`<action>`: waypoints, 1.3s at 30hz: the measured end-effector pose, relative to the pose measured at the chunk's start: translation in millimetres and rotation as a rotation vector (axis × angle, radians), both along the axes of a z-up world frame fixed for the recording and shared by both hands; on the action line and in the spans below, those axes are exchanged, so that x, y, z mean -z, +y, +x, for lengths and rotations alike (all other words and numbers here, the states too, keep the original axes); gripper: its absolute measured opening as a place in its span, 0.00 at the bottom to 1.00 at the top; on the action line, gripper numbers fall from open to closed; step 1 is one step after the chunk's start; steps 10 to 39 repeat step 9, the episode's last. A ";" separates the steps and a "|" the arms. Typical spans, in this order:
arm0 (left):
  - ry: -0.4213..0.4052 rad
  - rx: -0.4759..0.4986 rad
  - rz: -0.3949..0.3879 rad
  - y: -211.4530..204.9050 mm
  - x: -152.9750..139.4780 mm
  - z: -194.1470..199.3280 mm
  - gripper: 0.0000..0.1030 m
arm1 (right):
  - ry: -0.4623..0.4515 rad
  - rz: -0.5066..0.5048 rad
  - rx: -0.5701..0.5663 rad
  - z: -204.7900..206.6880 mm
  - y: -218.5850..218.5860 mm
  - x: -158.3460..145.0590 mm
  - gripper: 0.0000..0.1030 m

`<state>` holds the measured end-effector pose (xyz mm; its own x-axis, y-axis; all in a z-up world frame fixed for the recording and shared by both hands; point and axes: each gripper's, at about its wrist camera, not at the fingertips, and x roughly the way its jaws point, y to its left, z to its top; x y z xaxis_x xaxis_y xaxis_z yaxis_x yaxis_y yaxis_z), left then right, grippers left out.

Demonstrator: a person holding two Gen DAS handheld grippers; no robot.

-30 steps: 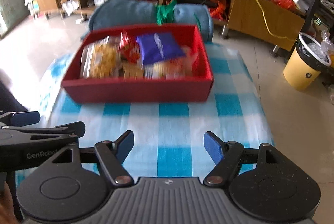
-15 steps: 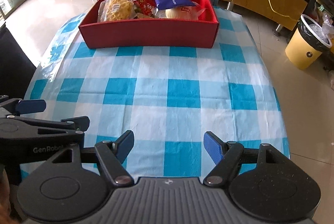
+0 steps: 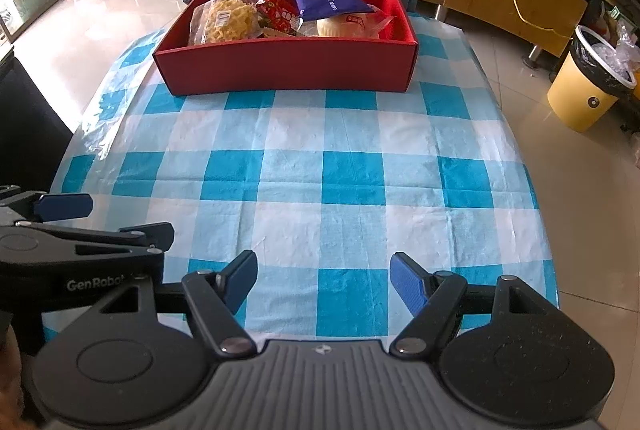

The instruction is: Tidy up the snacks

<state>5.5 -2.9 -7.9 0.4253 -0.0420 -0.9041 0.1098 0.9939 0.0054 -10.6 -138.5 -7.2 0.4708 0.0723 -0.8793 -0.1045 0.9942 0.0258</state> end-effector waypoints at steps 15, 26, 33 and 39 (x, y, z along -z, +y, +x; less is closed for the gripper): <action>-0.006 -0.001 -0.002 0.3 -1.6 -0.3 0.82 | -0.004 0.005 0.001 -0.5 0.0 -0.5 0.69; -0.006 -0.001 -0.002 0.3 -1.6 -0.3 0.82 | -0.004 0.005 0.001 -0.5 0.0 -0.5 0.69; -0.006 -0.001 -0.002 0.3 -1.6 -0.3 0.82 | -0.004 0.005 0.001 -0.5 0.0 -0.5 0.69; -0.006 -0.001 -0.002 0.3 -1.6 -0.3 0.82 | -0.004 0.005 0.001 -0.5 0.0 -0.5 0.69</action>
